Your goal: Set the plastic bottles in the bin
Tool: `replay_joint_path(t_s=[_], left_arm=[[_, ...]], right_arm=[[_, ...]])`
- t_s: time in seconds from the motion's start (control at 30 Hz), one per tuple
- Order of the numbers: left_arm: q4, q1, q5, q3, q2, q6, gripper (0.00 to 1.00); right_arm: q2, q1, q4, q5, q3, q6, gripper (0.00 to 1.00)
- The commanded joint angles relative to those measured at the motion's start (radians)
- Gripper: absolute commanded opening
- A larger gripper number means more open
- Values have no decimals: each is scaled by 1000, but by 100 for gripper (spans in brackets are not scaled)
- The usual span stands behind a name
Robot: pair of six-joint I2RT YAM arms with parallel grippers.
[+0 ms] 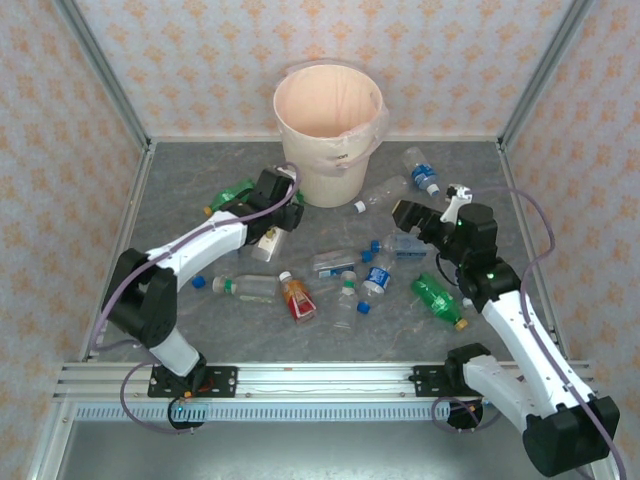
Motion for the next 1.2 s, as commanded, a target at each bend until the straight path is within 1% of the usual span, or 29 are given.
replay_joint_path(t_s=[0.0, 0.1, 0.2, 0.3, 0.4, 0.53, 0.7, 1.0, 1.17], left_arm=[[78, 7, -81, -15, -90, -38, 47], [120, 9, -119, -13, -169, -50, 47], [154, 8, -126, 20, -229, -51, 47], [200, 8, -120, 83, -256, -57, 46], [258, 9, -102, 165, -247, -66, 47], [315, 8, -69, 312, -181, -79, 46], [416, 8, -43, 479, -57, -95, 47], [540, 8, -20, 737, 190, -114, 45], [612, 8, -14, 819, 292, -120, 44]], right_arm=[[19, 44, 44, 17, 73, -1, 100], [51, 90, 46, 48, 106, -8, 100], [83, 134, 56, 72, 135, -11, 100], [115, 171, 60, 91, 172, -19, 100], [144, 195, 68, 102, 207, -26, 100], [171, 218, 78, 113, 240, -33, 100], [171, 233, 84, 121, 251, -35, 100], [99, 236, 55, 172, 225, -46, 100], [60, 237, 41, 211, 204, -43, 100]])
